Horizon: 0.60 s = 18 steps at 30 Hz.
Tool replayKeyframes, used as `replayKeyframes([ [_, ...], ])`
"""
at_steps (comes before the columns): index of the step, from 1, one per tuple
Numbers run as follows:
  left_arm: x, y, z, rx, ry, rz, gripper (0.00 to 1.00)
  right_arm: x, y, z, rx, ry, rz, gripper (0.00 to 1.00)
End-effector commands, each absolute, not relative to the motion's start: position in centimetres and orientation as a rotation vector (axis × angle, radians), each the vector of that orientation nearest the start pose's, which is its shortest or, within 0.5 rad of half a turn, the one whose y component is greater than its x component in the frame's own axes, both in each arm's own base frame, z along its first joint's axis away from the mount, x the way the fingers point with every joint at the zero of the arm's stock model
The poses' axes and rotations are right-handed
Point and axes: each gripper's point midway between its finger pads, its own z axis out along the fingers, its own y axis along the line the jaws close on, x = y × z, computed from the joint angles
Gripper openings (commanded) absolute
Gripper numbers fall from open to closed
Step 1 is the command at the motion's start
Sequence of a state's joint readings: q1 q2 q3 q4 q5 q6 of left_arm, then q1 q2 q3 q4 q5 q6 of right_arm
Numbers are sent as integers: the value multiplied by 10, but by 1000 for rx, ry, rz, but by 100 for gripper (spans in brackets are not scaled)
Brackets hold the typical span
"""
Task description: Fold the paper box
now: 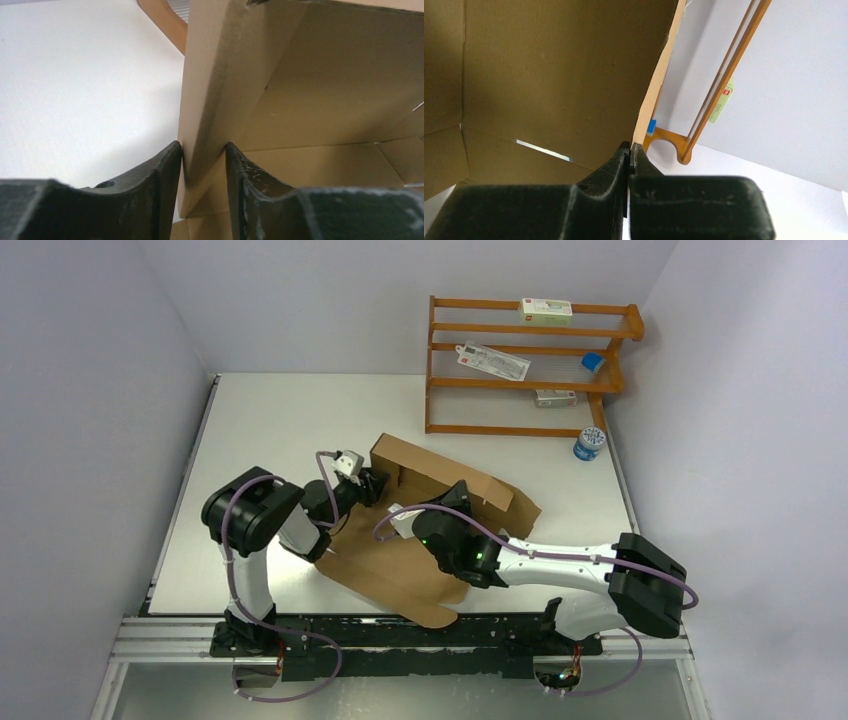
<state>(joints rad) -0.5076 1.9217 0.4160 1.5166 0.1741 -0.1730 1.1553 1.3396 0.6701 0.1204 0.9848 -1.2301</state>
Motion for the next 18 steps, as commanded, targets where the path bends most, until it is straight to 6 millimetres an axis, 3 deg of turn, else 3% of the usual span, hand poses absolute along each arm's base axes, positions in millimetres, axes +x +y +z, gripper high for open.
replayKeyframes([
  [1, 378, -246, 139, 325, 1312, -638, 45, 266, 222, 157, -1730, 1217, -969, 0],
  [5, 386, -248, 138, 312, 1297, -627, 45, 265, 223, 156, -1739, 1219, -960, 0],
  [8, 393, -247, 134, 287, 1299, -609, 38, 264, 223, 154, -1746, 1226, -944, 0],
  [18, 392, -231, 139, 160, 1291, -544, 27, 263, 222, 153, -1749, 1242, -934, 0],
])
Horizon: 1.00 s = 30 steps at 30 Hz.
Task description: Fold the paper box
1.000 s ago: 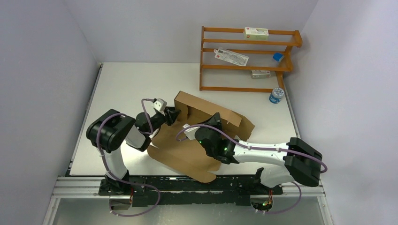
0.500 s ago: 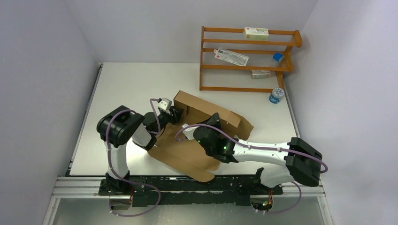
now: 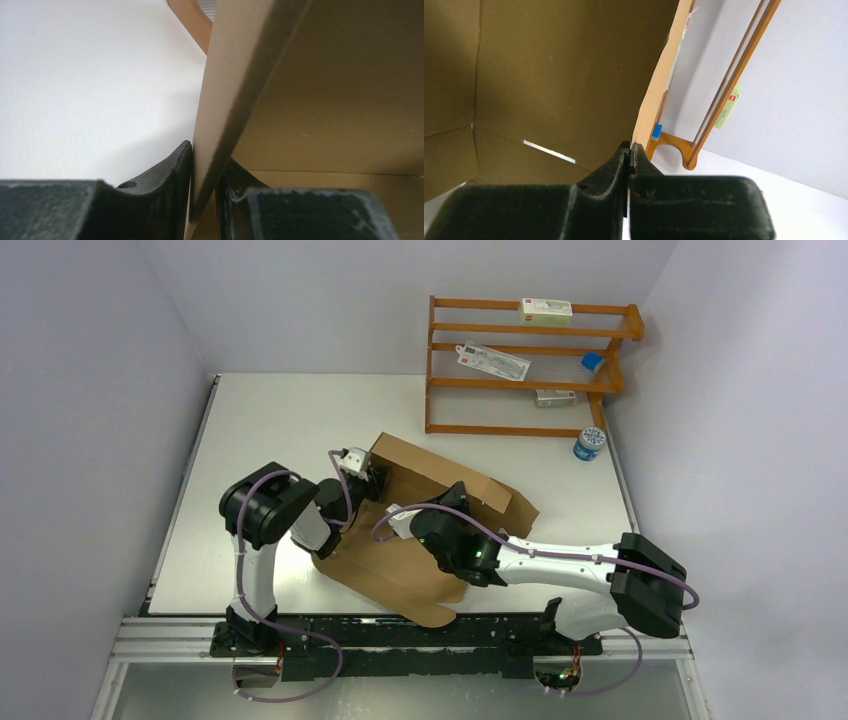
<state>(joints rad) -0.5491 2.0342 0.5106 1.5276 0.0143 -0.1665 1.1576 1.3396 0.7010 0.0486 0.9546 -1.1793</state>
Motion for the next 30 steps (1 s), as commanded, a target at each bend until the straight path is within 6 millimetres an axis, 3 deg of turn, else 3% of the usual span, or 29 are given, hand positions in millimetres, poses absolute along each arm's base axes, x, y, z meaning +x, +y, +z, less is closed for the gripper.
replayKeyframes([
  [1, 392, -228, 141, 137, 1292, -535, 26, 263, 223, 153, -1748, 1243, -935, 0],
  [13, 389, -204, 133, -56, 1330, -395, 21, 263, 224, 150, -1748, 1262, -921, 0],
  [22, 386, -180, 132, -224, 1335, -293, 23, 261, 223, 150, -1738, 1277, -898, 0],
  [30, 381, -168, 133, -360, 1324, -335, 28, 259, 222, 149, -1734, 1299, -868, 0],
])
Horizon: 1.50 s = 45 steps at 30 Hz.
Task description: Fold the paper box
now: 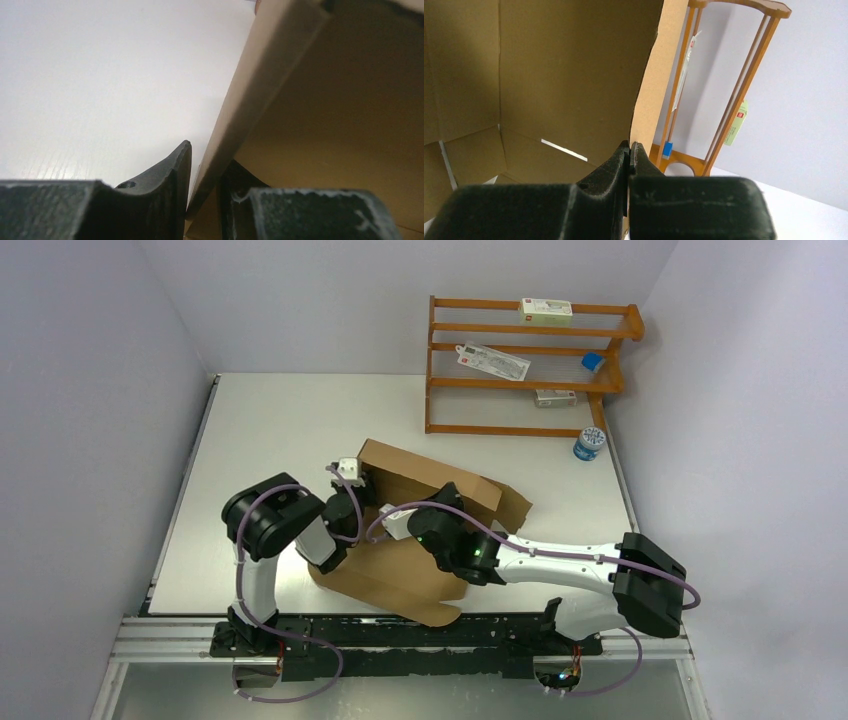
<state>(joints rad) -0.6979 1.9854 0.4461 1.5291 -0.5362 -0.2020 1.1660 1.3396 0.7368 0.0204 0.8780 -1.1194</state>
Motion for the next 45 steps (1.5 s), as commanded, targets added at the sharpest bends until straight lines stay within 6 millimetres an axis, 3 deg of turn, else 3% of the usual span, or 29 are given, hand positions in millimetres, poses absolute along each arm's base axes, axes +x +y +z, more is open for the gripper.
replayKeyframes([
  [1, 380, -167, 134, -370, 1321, -346, 29, 258, 222, 149, -1734, 1300, -866, 0],
  [10, 374, -187, 136, -229, 1338, -410, 46, 256, 223, 146, -1745, 1303, -838, 0],
  [15, 371, -201, 145, -106, 1323, -427, 51, 256, 224, 142, -1762, 1311, -828, 0],
  [25, 363, -196, 171, -48, 1265, -412, 57, 254, 226, 137, -1773, 1319, -811, 0],
  [29, 364, -188, 172, -63, 1263, -400, 55, 254, 226, 136, -1775, 1323, -811, 0],
  [36, 372, -183, 166, -96, 1274, -387, 42, 254, 226, 137, -1775, 1327, -808, 0],
  [45, 377, -159, 166, -277, 1264, -329, 33, 254, 227, 130, -1782, 1359, -803, 0],
])
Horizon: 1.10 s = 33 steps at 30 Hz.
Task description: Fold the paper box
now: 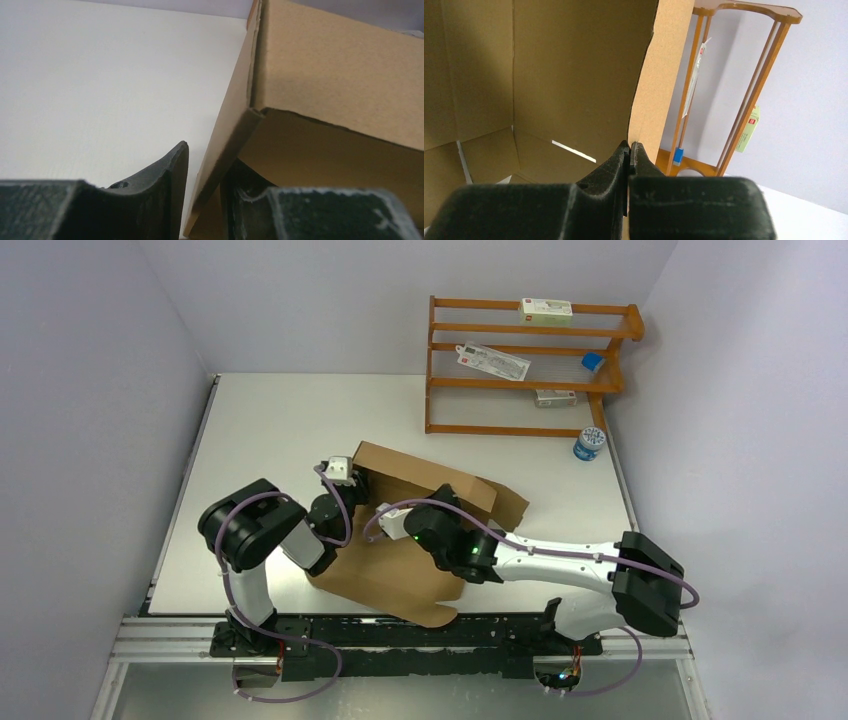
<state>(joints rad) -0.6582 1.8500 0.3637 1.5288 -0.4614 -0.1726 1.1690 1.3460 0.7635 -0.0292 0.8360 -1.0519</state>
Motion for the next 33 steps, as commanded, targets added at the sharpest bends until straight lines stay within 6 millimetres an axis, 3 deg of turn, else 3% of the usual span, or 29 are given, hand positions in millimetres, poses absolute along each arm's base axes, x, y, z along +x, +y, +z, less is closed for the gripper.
replayKeyframes([
  [1, 377, -158, 167, -288, 1263, -325, 33, 254, 228, 129, -1784, 1361, -803, 0],
  [5, 376, -147, 166, -358, 1259, -273, 29, 254, 229, 130, -1784, 1359, -803, 0],
  [12, 372, -122, 158, -510, 1254, -179, 33, 255, 228, 133, -1777, 1366, -806, 0],
  [20, 371, -122, 165, -532, 1241, -139, 38, 253, 225, 131, -1780, 1370, -805, 0],
  [25, 366, -110, 165, -617, 1230, -92, 40, 254, 227, 129, -1784, 1376, -794, 0],
  [28, 365, -115, 166, -623, 1228, -156, 40, 253, 230, 126, -1792, 1387, -784, 0],
  [33, 367, -140, 165, -501, 1273, -279, 46, 256, 231, 121, -1793, 1404, -781, 0],
])
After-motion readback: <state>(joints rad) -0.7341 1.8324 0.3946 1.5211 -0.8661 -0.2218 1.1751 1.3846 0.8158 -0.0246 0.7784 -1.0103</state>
